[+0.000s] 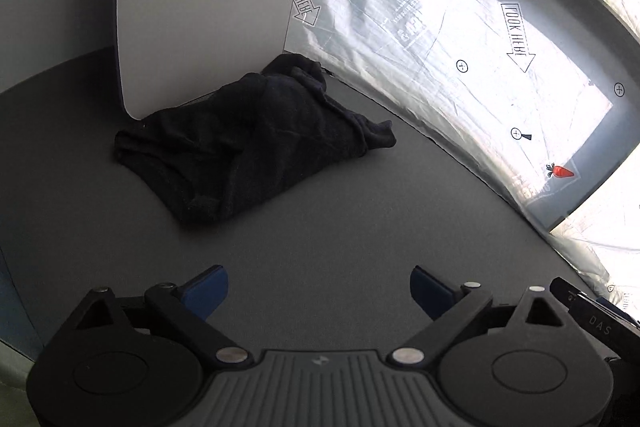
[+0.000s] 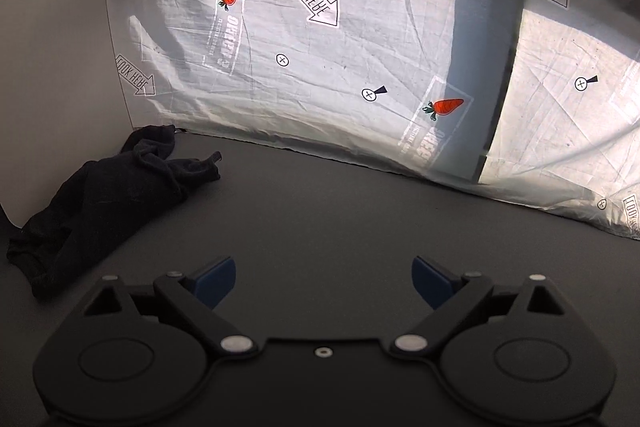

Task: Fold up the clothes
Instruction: 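Move both tools toward the crumpled navy sweater, then grasp the navy sweater with the left gripper while the right gripper grasps it too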

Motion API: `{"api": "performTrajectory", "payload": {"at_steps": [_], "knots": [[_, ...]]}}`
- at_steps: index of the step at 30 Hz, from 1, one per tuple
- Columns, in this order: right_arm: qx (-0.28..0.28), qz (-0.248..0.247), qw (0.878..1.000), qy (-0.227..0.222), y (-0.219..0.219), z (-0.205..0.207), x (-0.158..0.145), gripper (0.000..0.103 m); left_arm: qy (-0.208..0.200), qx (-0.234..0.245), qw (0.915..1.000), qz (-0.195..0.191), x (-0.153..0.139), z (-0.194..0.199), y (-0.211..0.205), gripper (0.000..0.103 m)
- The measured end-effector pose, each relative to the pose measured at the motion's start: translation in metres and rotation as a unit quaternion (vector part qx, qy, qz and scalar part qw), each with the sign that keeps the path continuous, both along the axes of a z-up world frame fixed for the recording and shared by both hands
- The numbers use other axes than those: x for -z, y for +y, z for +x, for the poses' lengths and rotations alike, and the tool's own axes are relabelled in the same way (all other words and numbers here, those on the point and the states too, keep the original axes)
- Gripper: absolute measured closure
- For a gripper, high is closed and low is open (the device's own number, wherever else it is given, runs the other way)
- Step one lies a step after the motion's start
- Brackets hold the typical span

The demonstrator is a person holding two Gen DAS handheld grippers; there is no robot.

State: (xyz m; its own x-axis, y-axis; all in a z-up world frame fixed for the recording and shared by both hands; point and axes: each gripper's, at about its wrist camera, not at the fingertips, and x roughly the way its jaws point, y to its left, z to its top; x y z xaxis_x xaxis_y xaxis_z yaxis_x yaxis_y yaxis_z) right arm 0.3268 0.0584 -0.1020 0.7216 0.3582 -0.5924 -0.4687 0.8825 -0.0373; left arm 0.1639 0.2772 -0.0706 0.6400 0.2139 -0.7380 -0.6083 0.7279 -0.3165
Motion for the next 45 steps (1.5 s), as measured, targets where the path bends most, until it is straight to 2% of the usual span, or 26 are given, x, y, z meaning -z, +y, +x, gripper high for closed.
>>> {"api": "performTrajectory", "payload": {"at_steps": [1,3,4,7,10,11,14,19,22,24,26,28,29,30,32,36,39,43,45], "knots": [[-0.007,-0.001,1.000,0.002,0.020,0.010,0.002,0.014,0.001,-0.004,1.0000,-0.005,0.004,0.006,0.015,0.015],[-0.023,-0.005,1.000,0.005,0.056,0.030,0.008,0.027,0.005,-0.020,0.9997,-0.013,0.015,0.019,0.045,0.023],[-0.032,-0.008,0.999,0.006,0.076,0.041,0.012,0.030,0.006,-0.029,0.9994,-0.018,0.021,0.025,0.061,0.025],[-0.063,-0.021,0.998,0.009,0.128,0.069,0.028,0.047,0.020,-0.042,0.9986,-0.026,0.043,0.044,0.103,0.032],[-0.094,-0.033,0.995,0.027,0.174,0.095,0.044,0.069,0.041,-0.055,0.9969,-0.040,0.064,0.062,0.137,0.047],[-0.104,-0.035,0.993,0.032,0.188,0.104,0.050,0.076,0.047,-0.059,0.9961,-0.045,0.071,0.067,0.147,0.048],[-0.128,-0.036,0.990,0.043,0.227,0.124,0.066,0.083,0.058,-0.066,0.9943,-0.059,0.090,0.075,0.168,0.055],[-0.172,-0.025,0.983,0.062,0.296,0.149,0.089,0.080,0.082,-0.077,0.9906,-0.077,0.114,0.081,0.189,0.058],[-0.199,-0.030,0.978,0.062,0.331,0.157,0.102,0.068,0.091,-0.084,0.9883,-0.089,0.125,0.084,0.199,0.058],[-0.207,-0.042,0.975,0.074,0.348,0.162,0.114,0.051,0.086,-0.092,0.9868,-0.102,0.130,0.083,0.204,0.058],[-0.208,-0.050,0.975,0.067,0.355,0.166,0.124,0.048,0.083,-0.096,0.9861,-0.107,0.131,0.082,0.204,0.058],[-0.210,-0.033,0.974,0.079,0.351,0.169,0.125,0.061,0.083,-0.094,0.9868,-0.103,0.131,0.082,0.202,0.058],[-0.208,-0.019,0.974,0.085,0.346,0.170,0.125,0.083,0.084,-0.092,0.9871,-0.100,0.131,0.082,0.201,0.058],[-0.201,-0.004,0.976,0.089,0.340,0.170,0.122,0.091,0.085,-0.092,0.9873,-0.098,0.131,0.081,0.199,0.058],[-0.178,0.019,0.980,0.086,0.324,0.166,0.115,0.093,0.087,-0.092,0.9874,-0.095,0.129,0.080,0.195,0.058],[-0.093,0.011,0.994,0.054,0.273,0.150,0.106,0.094,0.089,-0.086,0.9887,-0.085,0.123,0.078,0.179,0.058],[-0.037,0.034,0.996,0.079,0.215,0.142,0.110,0.096,0.090,-0.072,0.9907,-0.072,0.117,0.077,0.158,0.058],[-0.003,0.010,0.998,0.062,0.149,0.109,0.110,0.098,0.087,-0.051,0.9933,-0.057,0.107,0.077,0.119,0.058],[0.019,0.011,0.998,0.065,0.112,0.096,0.108,0.098,0.084,-0.036,0.9946,-0.049,0.103,0.075,0.087,0.058]]}}
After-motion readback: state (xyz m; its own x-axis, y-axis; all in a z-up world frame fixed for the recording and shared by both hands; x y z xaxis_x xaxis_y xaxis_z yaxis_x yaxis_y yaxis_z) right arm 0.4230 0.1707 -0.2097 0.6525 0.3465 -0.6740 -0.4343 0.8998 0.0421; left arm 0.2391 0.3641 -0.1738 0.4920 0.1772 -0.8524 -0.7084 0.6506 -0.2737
